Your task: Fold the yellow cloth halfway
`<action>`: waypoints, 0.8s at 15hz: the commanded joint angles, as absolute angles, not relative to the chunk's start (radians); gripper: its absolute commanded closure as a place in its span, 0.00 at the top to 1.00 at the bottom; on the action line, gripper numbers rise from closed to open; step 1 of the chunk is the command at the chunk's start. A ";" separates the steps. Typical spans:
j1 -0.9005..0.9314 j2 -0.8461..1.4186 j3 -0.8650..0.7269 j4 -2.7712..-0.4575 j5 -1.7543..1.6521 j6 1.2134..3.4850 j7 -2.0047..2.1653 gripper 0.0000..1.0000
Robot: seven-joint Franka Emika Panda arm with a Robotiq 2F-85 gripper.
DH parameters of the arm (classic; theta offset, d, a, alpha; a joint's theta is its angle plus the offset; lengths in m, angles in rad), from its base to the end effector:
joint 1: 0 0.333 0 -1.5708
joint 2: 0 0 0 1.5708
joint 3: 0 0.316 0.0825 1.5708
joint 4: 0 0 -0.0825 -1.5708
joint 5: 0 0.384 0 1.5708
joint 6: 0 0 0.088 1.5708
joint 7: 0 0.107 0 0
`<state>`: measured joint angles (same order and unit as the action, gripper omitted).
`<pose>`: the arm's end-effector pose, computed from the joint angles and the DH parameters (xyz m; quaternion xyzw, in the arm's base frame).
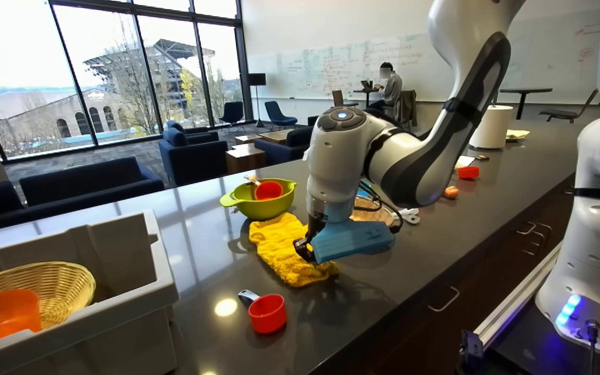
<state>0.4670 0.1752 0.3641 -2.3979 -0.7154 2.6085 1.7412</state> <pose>0.3254 0.3813 0.2506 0.9758 -0.1501 0.1582 0.0143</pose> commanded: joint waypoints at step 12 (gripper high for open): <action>0.473 0.298 0.295 -2.181 -1.299 2.336 2.228 0.03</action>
